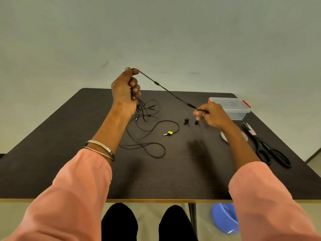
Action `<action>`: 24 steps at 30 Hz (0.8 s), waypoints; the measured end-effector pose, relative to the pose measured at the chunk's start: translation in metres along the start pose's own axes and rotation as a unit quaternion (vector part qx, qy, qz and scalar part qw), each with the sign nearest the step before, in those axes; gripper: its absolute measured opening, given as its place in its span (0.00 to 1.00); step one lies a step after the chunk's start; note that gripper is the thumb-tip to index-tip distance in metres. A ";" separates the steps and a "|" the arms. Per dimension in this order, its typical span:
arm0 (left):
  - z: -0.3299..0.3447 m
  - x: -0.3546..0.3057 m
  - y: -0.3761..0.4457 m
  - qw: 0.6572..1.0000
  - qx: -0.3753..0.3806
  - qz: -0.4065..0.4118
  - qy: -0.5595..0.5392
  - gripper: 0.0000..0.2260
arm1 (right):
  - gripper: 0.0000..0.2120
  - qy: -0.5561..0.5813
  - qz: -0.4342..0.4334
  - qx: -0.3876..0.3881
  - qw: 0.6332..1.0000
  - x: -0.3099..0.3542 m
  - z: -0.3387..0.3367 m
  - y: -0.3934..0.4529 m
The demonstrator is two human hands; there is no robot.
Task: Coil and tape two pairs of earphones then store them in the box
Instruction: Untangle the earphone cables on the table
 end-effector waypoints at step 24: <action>0.002 -0.002 0.001 0.998 -0.035 0.008 -0.048 0.11 | 0.08 0.137 0.138 -0.132 0.972 -0.028 -0.044 0.015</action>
Point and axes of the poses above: each hand's wrist, its own y-axis towards the middle knuckle, its own z-axis out of the palm, x = y × z, the point moved 10 cm from there along y, towards the middle knuckle, and after that the axes turned 15 degrees about -y, right-handed, at the moved point
